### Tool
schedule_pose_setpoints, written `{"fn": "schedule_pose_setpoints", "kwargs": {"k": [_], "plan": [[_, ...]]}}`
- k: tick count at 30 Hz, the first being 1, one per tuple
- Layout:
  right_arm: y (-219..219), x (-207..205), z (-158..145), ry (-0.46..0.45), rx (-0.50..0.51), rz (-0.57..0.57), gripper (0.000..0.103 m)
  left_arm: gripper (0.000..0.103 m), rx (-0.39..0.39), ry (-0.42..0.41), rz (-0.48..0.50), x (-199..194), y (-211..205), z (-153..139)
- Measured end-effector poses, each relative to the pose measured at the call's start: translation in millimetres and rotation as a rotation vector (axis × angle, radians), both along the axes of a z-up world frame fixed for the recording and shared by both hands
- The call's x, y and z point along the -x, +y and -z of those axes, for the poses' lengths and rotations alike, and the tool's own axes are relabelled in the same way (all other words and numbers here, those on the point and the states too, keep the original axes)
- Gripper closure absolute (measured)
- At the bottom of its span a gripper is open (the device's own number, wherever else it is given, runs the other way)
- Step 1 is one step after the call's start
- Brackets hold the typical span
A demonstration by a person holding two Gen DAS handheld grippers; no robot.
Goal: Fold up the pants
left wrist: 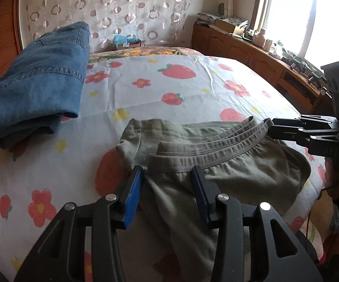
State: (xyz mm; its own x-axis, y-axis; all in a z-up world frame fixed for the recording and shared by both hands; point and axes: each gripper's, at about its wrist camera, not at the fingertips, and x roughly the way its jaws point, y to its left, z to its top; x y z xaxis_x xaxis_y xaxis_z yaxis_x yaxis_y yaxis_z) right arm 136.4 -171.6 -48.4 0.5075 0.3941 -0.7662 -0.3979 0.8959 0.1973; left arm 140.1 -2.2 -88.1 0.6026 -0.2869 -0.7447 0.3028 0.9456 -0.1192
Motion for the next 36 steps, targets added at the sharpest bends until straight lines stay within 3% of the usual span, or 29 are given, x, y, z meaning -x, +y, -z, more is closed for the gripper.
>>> {"fn": "schedule_pose_setpoints", "kwargs": {"k": [4,6,9,14,18,24,29,36], "plan": [[3.7,-3.0,1.3,0.009,0.0,-0.026,0.07,0.062,-0.001,0.001,-0.001,0.2,0.2,1.1],[7.7,-3.5,0.4,0.014,-0.022,-0.068,0.095,0.062,-0.005,-0.001,-0.001,-0.1,0.0,2.0],[10.0,-2.0,-5.0,-0.016,-0.012,-0.075,0.097,0.062,-0.005,-0.013,0.002,1.1,0.6,0.0],[9.1,1.4,-20.5,-0.1,-0.024,-0.054,0.098,0.067,-0.002,-0.059,0.031,4.1,-3.3,-13.8],[9.7,-3.8,-18.0,-0.1,-0.015,-0.042,0.098,0.074,-0.012,-0.055,0.034,-3.5,-4.6,-17.0],[11.6,-6.2,-10.5,-0.091,0.014,-0.038,0.098,0.096,0.015,-0.077,0.046,-4.7,-3.2,-24.7],[10.7,-3.8,-14.4,-0.127,0.022,-0.017,0.098,0.096,0.03,-0.14,0.035,-5.4,-4.9,-47.7],[10.1,-5.8,-12.0,-0.112,0.056,0.003,0.098,0.09,-0.014,-0.085,0.032,-15.5,-10.3,-33.4]]}}
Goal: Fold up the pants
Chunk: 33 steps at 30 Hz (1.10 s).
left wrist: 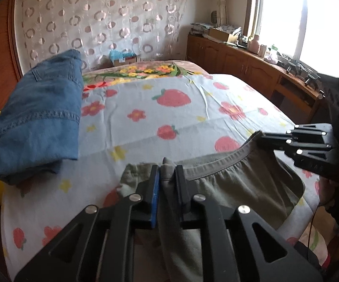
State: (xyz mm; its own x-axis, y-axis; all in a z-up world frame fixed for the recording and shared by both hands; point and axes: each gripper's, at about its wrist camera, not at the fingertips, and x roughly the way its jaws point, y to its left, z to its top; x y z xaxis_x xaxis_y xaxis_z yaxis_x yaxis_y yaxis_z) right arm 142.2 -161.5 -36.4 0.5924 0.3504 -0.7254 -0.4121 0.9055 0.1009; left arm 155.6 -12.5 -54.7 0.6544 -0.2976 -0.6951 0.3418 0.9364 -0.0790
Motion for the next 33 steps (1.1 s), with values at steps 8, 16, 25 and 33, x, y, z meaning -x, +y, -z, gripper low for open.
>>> {"fn": "schedule_pose_setpoints", "kwargs": {"k": [8,16,25,33], "plan": [[-9.0,20.2,-19.3,-0.032,-0.007,0.013,0.046,0.07,0.012,0.016,-0.012,7.8,7.3,2.9],[-10.8,23.9,4.5,0.045,0.012,0.013,0.04,0.069,-0.011,0.078,-0.059,1.8,15.0,24.2],[-8.0,10.7,22.9,0.09,0.014,0.024,0.04,0.067,-0.054,0.078,-0.065,1.2,8.7,36.4],[-4.0,10.2,27.5,0.071,0.036,0.016,0.038,0.064,-0.053,0.055,-0.068,3.8,9.5,38.9]]}}
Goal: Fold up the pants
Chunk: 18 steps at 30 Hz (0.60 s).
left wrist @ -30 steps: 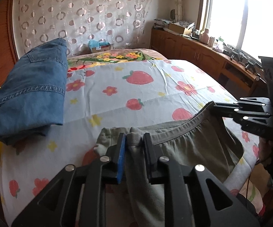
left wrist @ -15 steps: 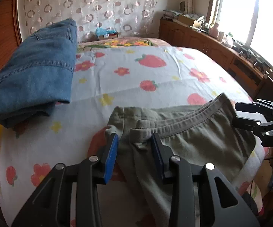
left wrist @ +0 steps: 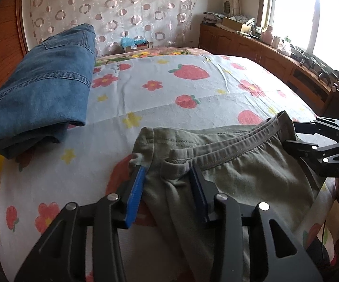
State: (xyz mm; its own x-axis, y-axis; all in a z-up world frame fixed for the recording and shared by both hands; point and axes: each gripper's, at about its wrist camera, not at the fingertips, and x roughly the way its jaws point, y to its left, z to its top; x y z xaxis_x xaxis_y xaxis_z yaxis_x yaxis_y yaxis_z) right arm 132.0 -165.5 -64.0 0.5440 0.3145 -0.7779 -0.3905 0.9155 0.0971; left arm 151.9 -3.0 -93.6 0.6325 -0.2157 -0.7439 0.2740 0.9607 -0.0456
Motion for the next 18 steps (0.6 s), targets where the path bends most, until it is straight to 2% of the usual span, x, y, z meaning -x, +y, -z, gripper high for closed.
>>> {"fn": "schedule_pose_setpoints", "kwargs": {"k": [4,9,12,15,18], "plan": [[0.2,0.8,0.5,-0.009,0.004,0.0,0.04,0.063,-0.008,0.005,0.009,-1.2,-0.8,-0.7],[2.5,1.0,0.8,-0.021,0.009,-0.009,0.053,0.063,0.005,0.032,0.028,-5.6,2.2,-2.8],[2.1,1.5,1.2,-0.022,0.0,-0.017,0.061,0.063,0.04,0.047,0.022,-8.0,8.1,-6.5],[3.2,2.1,1.7,-0.025,-0.004,-0.026,0.065,0.063,0.062,0.047,0.015,-9.7,13.2,-10.1],[3.7,2.3,2.4,-0.026,-0.012,-0.033,0.068,0.063,0.047,0.047,0.023,-11.0,12.6,-12.0]]}}
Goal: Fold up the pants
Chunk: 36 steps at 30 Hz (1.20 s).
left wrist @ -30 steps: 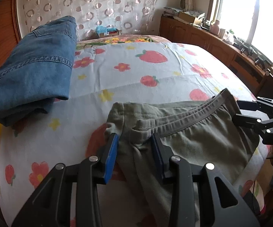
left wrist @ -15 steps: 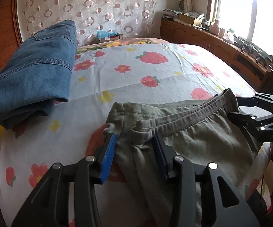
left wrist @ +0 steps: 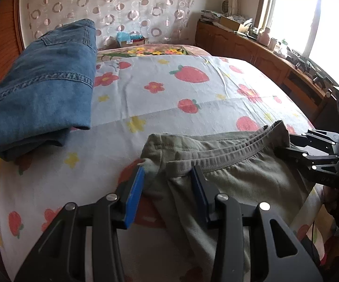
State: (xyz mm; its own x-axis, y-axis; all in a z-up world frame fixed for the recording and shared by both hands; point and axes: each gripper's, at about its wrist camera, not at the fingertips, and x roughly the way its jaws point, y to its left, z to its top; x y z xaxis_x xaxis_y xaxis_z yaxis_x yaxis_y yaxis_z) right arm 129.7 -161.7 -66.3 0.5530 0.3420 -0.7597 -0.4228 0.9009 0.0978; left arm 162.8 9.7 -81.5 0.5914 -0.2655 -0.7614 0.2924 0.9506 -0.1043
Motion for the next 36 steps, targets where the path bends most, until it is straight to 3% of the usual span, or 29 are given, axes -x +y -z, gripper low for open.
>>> {"fn": "schedule_pose_setpoints", "kwargs": {"k": [5,12,15,17,27,31,36], "plan": [[-0.6,-0.1,0.6,0.001,-0.006,0.001,0.068,0.063,0.0,-0.029,0.004,1.4,-0.4,-10.3],[-0.5,-0.1,0.6,0.0,-0.005,0.001,0.068,0.062,-0.055,0.01,0.0,-11.6,-4.2,5.1],[-0.4,0.0,0.7,0.0,-0.005,0.001,0.068,0.058,-0.061,0.004,-0.005,-11.5,-3.9,9.1],[-0.2,0.1,0.7,0.0,-0.005,0.001,0.068,0.047,-0.068,0.0,-0.02,-11.1,-2.2,10.3],[0.1,0.0,0.9,0.0,-0.004,0.001,0.068,0.039,-0.016,0.038,-0.064,-17.2,5.9,14.7],[0.1,-0.2,1.0,0.0,-0.005,0.001,0.068,0.039,0.0,0.034,-0.047,-19.2,6.9,14.4],[0.6,-0.1,1.4,0.001,-0.009,0.0,0.07,0.059,0.048,0.032,-0.011,-14.6,7.2,13.2]]}}
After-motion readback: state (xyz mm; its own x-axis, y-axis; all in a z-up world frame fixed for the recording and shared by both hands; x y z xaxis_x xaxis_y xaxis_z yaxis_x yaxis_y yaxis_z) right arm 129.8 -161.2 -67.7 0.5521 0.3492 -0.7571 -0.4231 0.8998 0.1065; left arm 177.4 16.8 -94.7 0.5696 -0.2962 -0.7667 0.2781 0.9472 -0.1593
